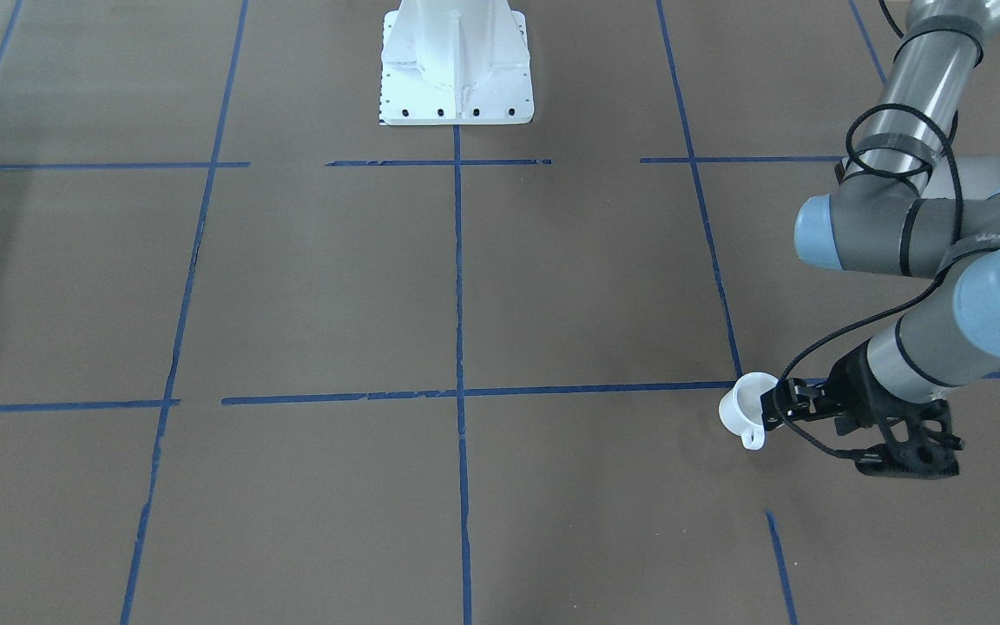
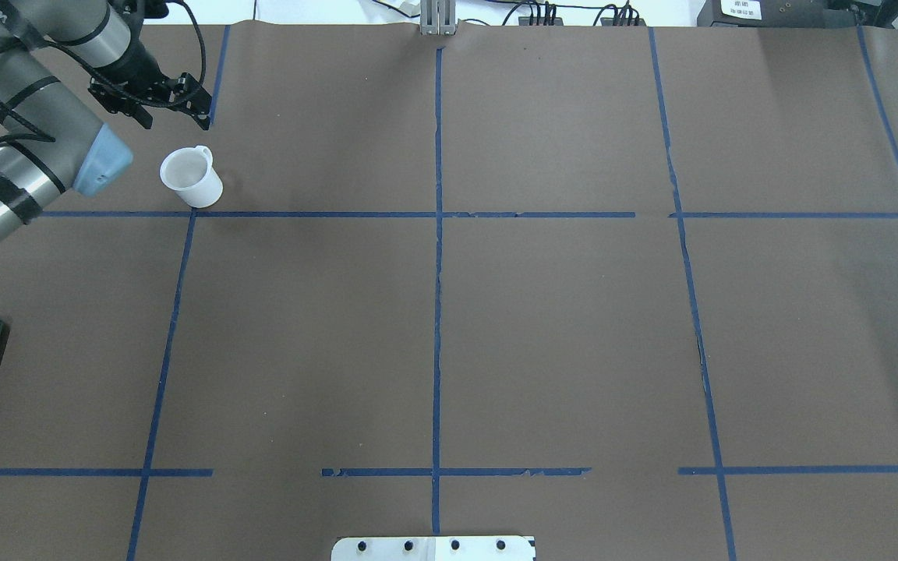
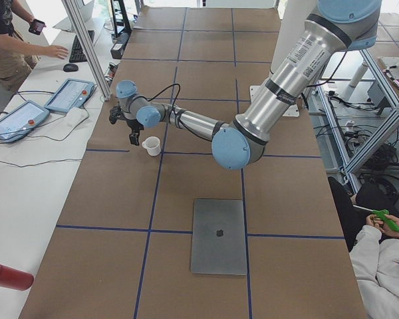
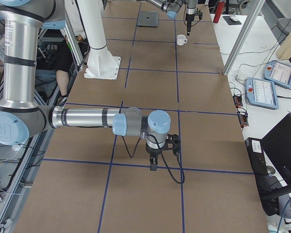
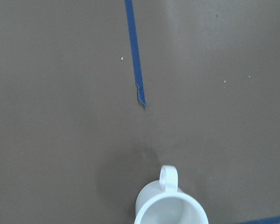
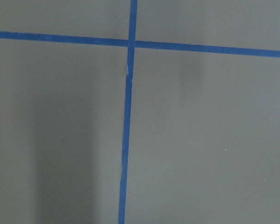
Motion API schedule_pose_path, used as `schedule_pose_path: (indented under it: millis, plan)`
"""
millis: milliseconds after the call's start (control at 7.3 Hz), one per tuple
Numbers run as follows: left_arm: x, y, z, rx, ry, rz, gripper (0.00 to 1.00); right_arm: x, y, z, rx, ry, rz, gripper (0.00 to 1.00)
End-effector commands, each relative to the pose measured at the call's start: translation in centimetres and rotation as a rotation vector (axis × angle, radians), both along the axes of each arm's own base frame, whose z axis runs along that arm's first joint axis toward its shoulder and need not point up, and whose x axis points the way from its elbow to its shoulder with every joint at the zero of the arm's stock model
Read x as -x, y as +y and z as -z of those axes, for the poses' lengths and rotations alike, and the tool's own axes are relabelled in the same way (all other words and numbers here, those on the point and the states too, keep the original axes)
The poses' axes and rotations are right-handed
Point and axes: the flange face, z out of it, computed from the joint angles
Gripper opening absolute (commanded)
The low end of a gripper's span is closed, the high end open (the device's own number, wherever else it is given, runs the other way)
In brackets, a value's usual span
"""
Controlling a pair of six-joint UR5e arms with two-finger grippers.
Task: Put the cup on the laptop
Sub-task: 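Reach the left gripper down toward the small white cup, then close the left gripper on the white cup's rim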
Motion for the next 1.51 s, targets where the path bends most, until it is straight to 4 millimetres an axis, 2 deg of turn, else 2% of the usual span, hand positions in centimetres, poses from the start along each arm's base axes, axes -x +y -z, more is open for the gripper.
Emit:
schedule_pose_path:
  millis: [0,274,411,548,685,959,1096,1233,1370]
  plan:
    - [-3.8,0.1,-1.6,0.012,-0.035,-0.012,0.97,0.0,0.0,0.0,0.000,0.000,0.000,1.00]
    - [-5.5,-0.3,-4.3,0.031,-0.051,-0.029,0.93,0.0,0.0,0.0,0.001,0.000,-0.001,1.00]
    - [-5.6,-0.3,-4.4,0.027,-0.052,-0.038,0.82,0.0,0.0,0.0,0.001,0.000,-0.001,1.00]
    - [-5.9,-0.3,-3.9,0.019,-0.050,-0.059,0.38,0.0,0.0,0.0,0.001,0.000,-0.001,1.00]
    - [-6.0,-0.6,-3.4,0.039,-0.060,-0.061,0.00,0.0,0.0,0.0,-0.002,0.000,0.000,1.00]
    - [-6.0,-0.9,-2.5,0.067,-0.052,-0.071,0.00,0.0,0.0,0.0,0.001,0.000,-0.001,1.00]
    - [-5.2,-1.3,-2.3,0.064,-0.050,-0.061,0.00,0.0,0.0,0.0,0.000,0.000,0.000,1.00]
    - [-3.6,-2.3,-1.7,0.056,-0.044,-0.040,0.00,0.0,0.0,0.0,0.001,0.000,-0.001,1.00]
    - [-1.3,-3.4,-2.0,0.040,-0.061,-0.049,0.00,0.0,0.0,0.0,0.001,0.000,-0.001,1.00]
